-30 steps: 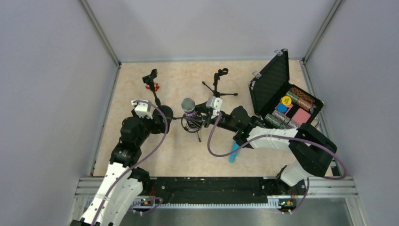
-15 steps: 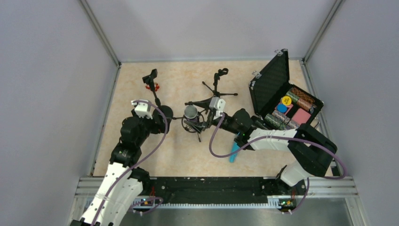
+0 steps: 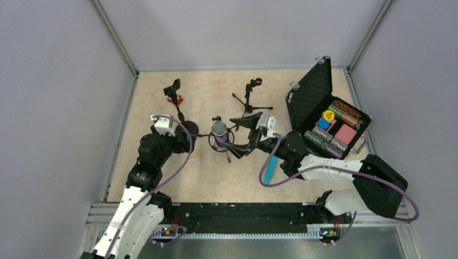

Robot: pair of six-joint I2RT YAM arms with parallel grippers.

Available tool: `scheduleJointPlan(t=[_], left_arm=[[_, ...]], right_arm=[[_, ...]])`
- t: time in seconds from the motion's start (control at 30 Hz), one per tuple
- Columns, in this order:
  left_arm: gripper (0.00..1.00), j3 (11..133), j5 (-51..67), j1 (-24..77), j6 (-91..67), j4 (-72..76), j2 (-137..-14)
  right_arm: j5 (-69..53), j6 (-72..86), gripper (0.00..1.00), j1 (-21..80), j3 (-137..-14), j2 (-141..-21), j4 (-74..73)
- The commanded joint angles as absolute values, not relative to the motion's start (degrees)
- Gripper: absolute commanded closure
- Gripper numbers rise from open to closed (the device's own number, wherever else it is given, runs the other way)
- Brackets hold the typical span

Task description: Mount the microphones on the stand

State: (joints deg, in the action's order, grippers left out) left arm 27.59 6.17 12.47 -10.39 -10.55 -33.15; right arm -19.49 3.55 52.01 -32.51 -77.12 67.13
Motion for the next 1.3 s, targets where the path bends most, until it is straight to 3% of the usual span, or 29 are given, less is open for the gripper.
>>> scheduleJointPlan(t=[0.0, 0.27, 0.53, 0.9, 1.27], left_arm=[[0.01, 28.61, 5.89, 12.23, -9.84, -8.35, -32.75], [0.01, 28.57, 5.71, 12.26, -9.84, -8.43, -32.73], [0.01, 28.64, 5.36, 12.23, -9.84, -8.50, -32.81], [0.01, 28.65, 5.34, 12.24, -9.84, -8.61, -32.77], [0.01, 28.72, 5.38, 12.24, -9.84, -8.65, -32.70]], right_arm=[[-17.25, 8.69, 0.09, 51.54, -31.73, -72.52, 64.85], [-10.79, 23.28, 0.14, 45.04, -36.46, -70.41, 46.09], [-6.94, 24.12, 0.17, 44.56, -47.76, -76.59, 23.02], [-8.01, 27.88, 0.29, 44.58, -54.58, -83.58, 12.99], [-16.25, 30.76, 0.50, 44.56, -56.76, -87.71, 15.20]])
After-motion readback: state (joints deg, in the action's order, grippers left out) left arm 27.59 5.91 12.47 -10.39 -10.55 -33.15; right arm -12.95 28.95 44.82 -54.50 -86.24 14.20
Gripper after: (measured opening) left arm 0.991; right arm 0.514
